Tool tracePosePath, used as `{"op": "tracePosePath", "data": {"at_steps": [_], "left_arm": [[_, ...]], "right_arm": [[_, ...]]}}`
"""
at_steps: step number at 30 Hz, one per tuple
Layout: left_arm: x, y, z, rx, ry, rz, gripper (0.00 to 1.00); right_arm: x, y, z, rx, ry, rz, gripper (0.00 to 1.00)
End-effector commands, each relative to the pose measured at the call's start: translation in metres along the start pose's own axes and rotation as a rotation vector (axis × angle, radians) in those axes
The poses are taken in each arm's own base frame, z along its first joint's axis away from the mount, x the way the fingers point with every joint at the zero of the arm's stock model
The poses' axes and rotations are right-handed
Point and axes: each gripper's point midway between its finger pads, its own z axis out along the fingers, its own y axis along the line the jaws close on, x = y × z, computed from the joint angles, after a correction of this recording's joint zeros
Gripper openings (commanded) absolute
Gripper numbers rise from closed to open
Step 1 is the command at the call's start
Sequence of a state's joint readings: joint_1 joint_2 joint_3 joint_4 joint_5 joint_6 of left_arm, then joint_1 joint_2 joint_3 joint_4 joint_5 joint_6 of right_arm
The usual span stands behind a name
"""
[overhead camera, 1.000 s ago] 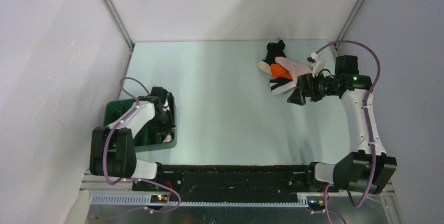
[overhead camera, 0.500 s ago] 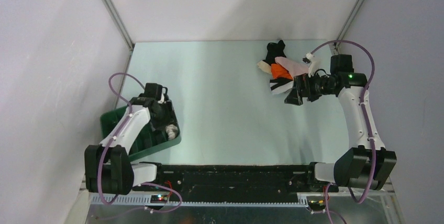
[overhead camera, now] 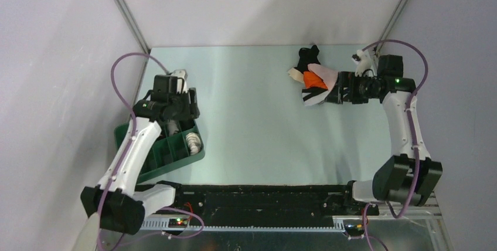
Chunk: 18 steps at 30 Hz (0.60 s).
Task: Roll the underwear
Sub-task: Place the underwear in the storage box.
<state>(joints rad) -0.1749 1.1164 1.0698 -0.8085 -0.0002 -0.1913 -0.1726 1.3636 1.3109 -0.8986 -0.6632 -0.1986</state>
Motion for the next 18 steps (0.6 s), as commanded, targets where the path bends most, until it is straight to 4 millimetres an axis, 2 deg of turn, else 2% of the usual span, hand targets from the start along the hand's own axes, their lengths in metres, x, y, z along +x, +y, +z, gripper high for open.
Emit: {"op": "tracePosePath", "data": {"at_steps": [1,3,4,5,6,7,8,9,10,11,12,13,14,15,16,17,18], "left_arm": [[-0.102,-0.041,-0.057,0.083,-0.465,0.234,0.87],[-0.129,-0.055,-0.07,0.123,-0.551,0.256,0.98],[-0.139,-0.056,-0.072,0.118,-0.574,0.219,0.99],[-0.149,-0.056,-0.068,0.099,-0.568,0.172,0.99],[-0.148,-0.054,-0.061,0.086,-0.535,0.163,0.99],[-0.153,-0.058,-0.05,0.086,-0.498,0.163,0.99],[-0.141,-0.058,-0.039,0.092,-0.417,0.187,0.99],[-0.138,-0.075,-0.031,0.184,-0.363,0.25,0.99],[-0.129,-0.081,-0.028,0.229,-0.321,0.291,0.99],[-0.119,-0.094,-0.026,0.314,-0.302,0.353,0.99],[-0.112,-0.107,-0.029,0.394,-0.305,0.404,0.99],[-0.104,-0.111,-0.027,0.428,-0.288,0.425,0.98],[-0.095,-0.118,-0.028,0.469,-0.269,0.452,0.95],[-0.088,-0.119,-0.027,0.478,-0.242,0.457,0.94],[-0.084,-0.121,-0.027,0.486,-0.233,0.465,0.94],[-0.079,-0.119,-0.027,0.485,-0.224,0.465,0.94],[-0.074,-0.117,-0.027,0.478,-0.22,0.462,0.94]], "right_arm": [[-0.051,-0.018,-0.001,0.045,-0.11,-0.04,1.0],[-0.069,-0.03,0.002,0.111,-0.134,-0.077,1.0],[-0.079,-0.034,0.002,0.127,-0.153,-0.081,1.0],[-0.084,-0.045,0.011,0.146,-0.154,-0.053,1.0],[-0.094,-0.049,0.013,0.151,-0.169,-0.053,1.0],[-0.098,-0.058,0.024,0.15,-0.155,-0.041,1.0],[-0.102,-0.065,0.029,0.167,-0.155,-0.059,1.0],[-0.106,-0.073,0.04,0.183,-0.141,-0.074,0.97],[-0.109,-0.08,0.046,0.24,-0.129,-0.125,0.94],[-0.114,-0.089,0.056,0.269,-0.116,-0.151,0.88],[-0.113,-0.101,0.07,0.324,-0.081,-0.198,0.78],[-0.123,-0.104,0.072,0.351,-0.087,-0.231,0.72],[-0.122,-0.112,0.087,0.377,-0.057,-0.265,0.63],[-0.131,-0.112,0.091,0.381,-0.066,-0.287,0.6],[-0.126,-0.115,0.108,0.363,-0.029,-0.304,0.57],[-0.136,-0.113,0.111,0.357,-0.041,-0.323,0.56],[-0.129,-0.116,0.128,0.338,-0.004,-0.339,0.55]]}}
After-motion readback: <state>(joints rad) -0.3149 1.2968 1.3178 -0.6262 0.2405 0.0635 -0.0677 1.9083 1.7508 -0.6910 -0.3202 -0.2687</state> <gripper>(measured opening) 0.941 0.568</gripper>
